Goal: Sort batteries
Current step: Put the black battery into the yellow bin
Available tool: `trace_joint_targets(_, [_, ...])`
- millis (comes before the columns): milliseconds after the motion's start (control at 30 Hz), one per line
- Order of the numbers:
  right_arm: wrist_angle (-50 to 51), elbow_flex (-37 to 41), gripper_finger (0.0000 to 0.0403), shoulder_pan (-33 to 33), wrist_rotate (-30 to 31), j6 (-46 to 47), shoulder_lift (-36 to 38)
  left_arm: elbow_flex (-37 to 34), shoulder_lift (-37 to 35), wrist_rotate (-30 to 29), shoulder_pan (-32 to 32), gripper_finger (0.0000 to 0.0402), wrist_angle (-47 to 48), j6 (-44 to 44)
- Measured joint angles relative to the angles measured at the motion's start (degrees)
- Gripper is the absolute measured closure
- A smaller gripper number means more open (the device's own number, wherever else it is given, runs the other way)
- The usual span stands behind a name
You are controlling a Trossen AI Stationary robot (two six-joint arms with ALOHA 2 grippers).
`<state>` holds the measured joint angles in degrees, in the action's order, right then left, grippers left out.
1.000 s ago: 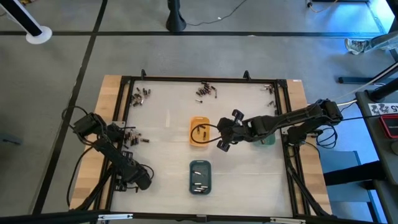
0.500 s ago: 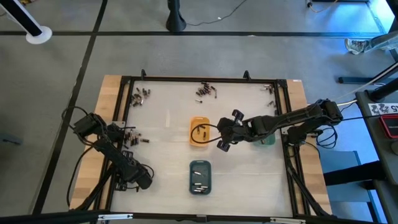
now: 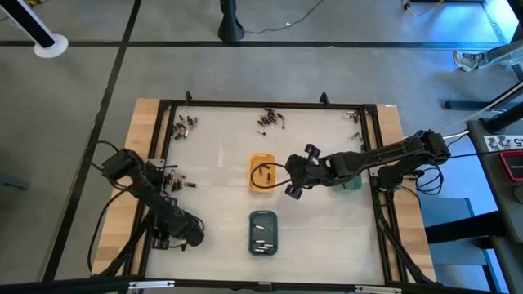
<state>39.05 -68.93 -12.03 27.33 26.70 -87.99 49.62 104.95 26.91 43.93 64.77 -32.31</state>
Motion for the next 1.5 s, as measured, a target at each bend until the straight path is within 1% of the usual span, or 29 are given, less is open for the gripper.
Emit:
trace_joint_targets(300, [-0.13,0.00,0.0323,0.00,0.00,0.00,0.02,3.14,-0.46,-3.69,-2.95,0.0224,3.36,3.13])
trace_joint_targets(467, [-0.18,0.00,0.0323,0.09,0.00,0.00,0.02,6.69,-0.48,-7.91,-4.74,0.0223,6.46,4.69])
trace_joint_targets(633, [-0.20,0.00,0.0323,0.09,0.02,0.00,0.02,10.76,-0.51,-12.34,-7.29,0.0218,7.11,5.53])
trace_joint_targets(800, [0.18,0.00,0.0323,0.09,-0.14,-0.02,0.03,16.43,-0.77,-18.76,-10.72,0.0223,9.24,8.54])
trace_joint_targets(867, [1.09,0.00,0.0323,0.09,-1.77,-0.04,0.07,18.15,-1.78,-21.87,-12.53,0.0222,9.85,9.35])
trace_joint_targets(933, [2.64,0.00,0.0323,0.09,-2.99,-0.02,0.29,19.43,-3.65,-24.61,-14.85,0.0221,9.93,10.03])
trace_joint_targets(1067, [6.15,0.00,0.0323,0.07,-3.00,0.44,0.76,21.09,-8.89,-30.73,-21.23,0.0223,8.87,10.95])
trace_joint_targets(1167, [8.63,0.00,0.0323,0.07,-1.59,1.44,1.65,21.20,-12.99,-34.22,-27.31,0.0222,3.57,11.86])
trace_joint_targets(1267, [11.90,0.00,0.0323,0.06,2.71,2.64,2.92,21.09,-15.70,-34.65,-33.31,0.0219,-6.92,13.42])
trace_joint_targets(1367, [15.08,0.00,0.0323,0.79,4.80,3.12,4.95,21.05,-15.76,-34.46,-38.10,0.0218,-17.76,16.71])
trace_joint_targets(1500, [16.84,0.61,0.0323,2.44,5.10,3.03,7.51,21.01,-13.08,-32.16,-42.96,0.0217,-31.48,20.07])
